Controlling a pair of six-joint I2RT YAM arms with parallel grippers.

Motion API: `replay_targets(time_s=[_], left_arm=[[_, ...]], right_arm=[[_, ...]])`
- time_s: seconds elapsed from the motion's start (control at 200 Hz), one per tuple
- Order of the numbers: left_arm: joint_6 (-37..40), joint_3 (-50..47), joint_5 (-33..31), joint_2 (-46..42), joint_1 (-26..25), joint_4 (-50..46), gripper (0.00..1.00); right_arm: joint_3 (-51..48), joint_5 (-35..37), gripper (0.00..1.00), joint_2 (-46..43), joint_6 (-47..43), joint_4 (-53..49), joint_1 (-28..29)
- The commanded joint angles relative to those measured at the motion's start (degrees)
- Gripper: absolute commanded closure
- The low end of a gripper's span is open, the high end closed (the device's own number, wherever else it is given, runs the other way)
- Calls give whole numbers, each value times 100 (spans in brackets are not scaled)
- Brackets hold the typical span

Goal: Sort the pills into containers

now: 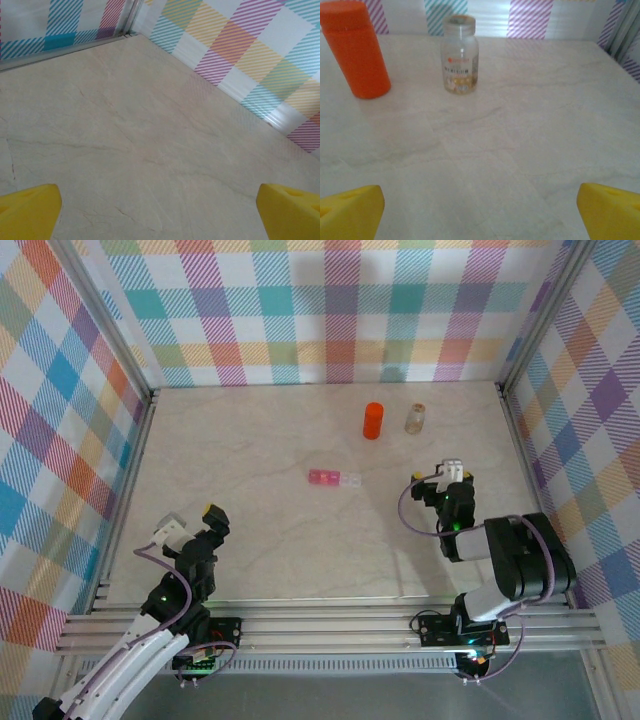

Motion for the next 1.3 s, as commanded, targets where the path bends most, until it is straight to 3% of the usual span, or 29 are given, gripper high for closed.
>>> replay_targets(time_s=[0.0,0.155,0.565,0.985,1.145,1.255,1.295], left_arm=[[70,-51,-147,121,91,260,0],[427,141,-172,355,178,383,0],[1525,733,-245,1537,625,907,0],[933,1371,469,2938,1642,678,0],[1337,1566,413,3331,1938,716,0],[1780,860,202,4009,2016,2232,0],[1742,1141,475,4192,2086,1719,0]], right_arm=[[193,-512,1,18,-8,20,-149],[627,-592,1,14,265,-846,-361],[622,-587,1,15,266,-814,-371],[631,-597,1,12,265,-836,-371],[631,-594,1,10,266,-834,-371],[631,-596,1,10,266,-832,-371],[631,-590,1,15,266,-833,-371]])
